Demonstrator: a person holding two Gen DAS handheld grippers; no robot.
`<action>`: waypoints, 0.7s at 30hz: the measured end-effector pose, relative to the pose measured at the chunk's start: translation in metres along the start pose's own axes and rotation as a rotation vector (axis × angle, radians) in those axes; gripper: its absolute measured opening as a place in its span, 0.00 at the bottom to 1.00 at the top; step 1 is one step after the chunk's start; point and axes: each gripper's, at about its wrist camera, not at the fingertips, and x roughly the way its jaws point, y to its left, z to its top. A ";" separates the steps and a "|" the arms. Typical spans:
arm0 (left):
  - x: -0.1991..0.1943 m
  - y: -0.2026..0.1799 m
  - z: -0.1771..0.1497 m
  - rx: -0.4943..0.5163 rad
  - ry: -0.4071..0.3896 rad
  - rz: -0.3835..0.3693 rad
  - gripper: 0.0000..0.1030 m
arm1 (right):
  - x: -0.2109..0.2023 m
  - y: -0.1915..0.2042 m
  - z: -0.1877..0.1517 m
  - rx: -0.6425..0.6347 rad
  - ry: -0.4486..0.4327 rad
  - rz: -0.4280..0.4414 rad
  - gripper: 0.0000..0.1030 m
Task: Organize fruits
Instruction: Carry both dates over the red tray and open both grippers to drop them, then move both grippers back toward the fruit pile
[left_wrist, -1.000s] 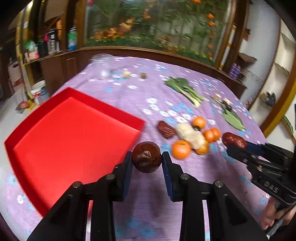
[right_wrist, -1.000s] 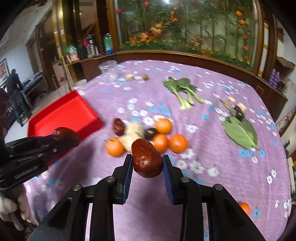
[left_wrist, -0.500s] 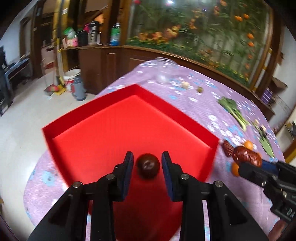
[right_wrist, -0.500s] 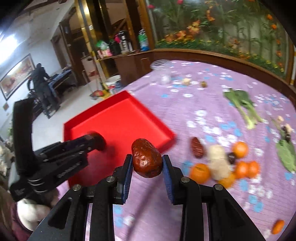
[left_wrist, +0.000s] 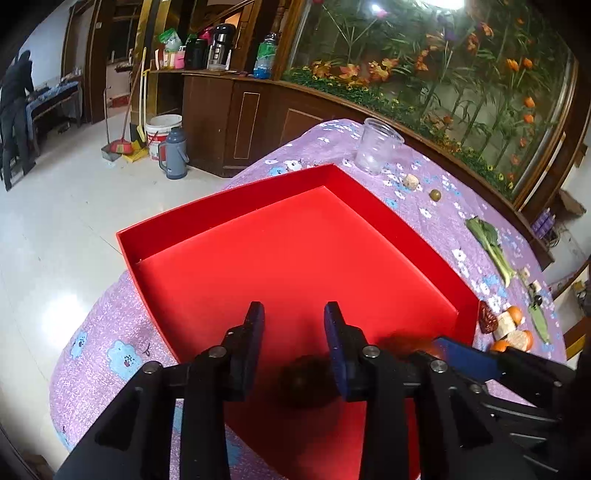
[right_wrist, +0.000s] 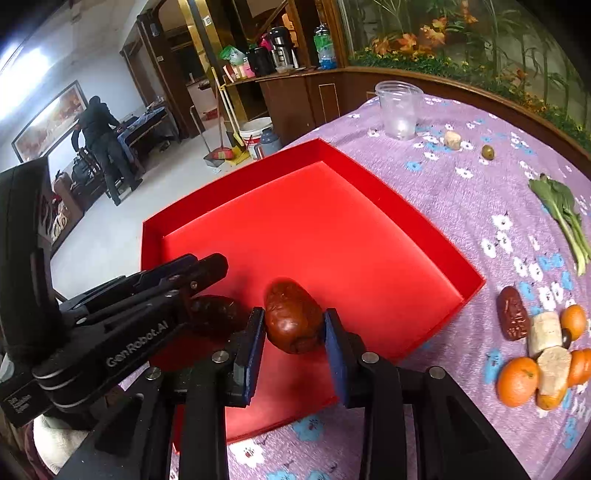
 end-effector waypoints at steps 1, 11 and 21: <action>-0.001 0.001 0.001 -0.006 -0.005 -0.002 0.42 | 0.000 -0.001 0.000 0.004 0.000 0.006 0.37; -0.033 0.023 0.015 -0.120 -0.101 -0.021 0.59 | -0.027 -0.029 -0.002 0.089 -0.065 -0.003 0.44; -0.042 0.003 0.013 -0.082 -0.100 -0.036 0.66 | -0.095 -0.098 -0.037 0.256 -0.191 -0.064 0.50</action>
